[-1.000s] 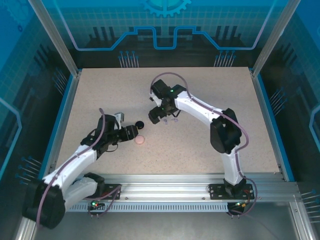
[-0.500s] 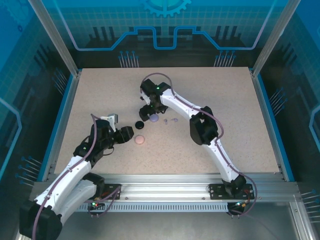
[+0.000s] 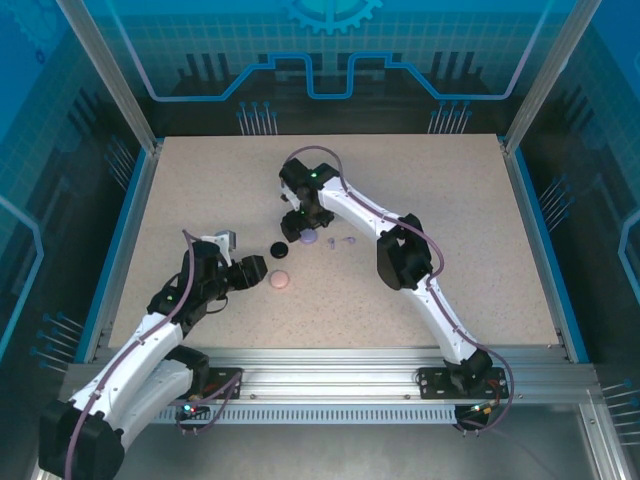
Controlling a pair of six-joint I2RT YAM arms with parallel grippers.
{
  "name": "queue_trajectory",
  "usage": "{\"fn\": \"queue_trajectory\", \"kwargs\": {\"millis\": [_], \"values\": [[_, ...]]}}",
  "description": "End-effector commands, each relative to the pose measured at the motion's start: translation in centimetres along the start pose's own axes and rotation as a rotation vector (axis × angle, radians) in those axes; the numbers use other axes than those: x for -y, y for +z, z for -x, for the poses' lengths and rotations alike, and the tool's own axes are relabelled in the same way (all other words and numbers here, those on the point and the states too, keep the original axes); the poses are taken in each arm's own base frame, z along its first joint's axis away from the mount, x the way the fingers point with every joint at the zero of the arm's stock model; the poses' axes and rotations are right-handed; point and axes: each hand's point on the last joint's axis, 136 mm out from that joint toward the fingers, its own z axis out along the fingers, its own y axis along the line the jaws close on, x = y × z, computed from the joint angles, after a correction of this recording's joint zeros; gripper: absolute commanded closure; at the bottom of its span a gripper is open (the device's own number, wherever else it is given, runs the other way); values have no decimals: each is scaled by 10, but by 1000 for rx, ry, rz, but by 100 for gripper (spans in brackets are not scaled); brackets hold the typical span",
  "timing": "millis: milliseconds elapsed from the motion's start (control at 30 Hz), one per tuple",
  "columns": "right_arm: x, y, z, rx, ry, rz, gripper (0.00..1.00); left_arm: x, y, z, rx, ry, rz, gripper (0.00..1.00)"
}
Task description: Insert wireless bluetooth earbuds into charging case
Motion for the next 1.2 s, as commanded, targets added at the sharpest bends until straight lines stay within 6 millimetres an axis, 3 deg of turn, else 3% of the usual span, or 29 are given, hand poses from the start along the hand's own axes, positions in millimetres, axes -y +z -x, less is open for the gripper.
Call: {"fn": "queue_trajectory", "kwargs": {"millis": [0, 367, 667, 900, 1167], "values": [[-13, 3, -13, -54, 20, 19, 22, -7, 0, -1, 12, 5, 21, 34], [-7, 6, -13, -25, 106, -26, 20, 7, 11, 18, 22, -33, -14, 39], [-17, -6, -9, 36, 74, 29, 19, 18, 41, 44, -3, -98, -87, 41], [-9, -34, -11, 64, -156, -13, 14, 16, 45, 49, 8, -140, -114, 41], [-1, -25, -19, -14, -590, -40, 11, 2, 31, 44, 28, -182, -86, 39]]}}
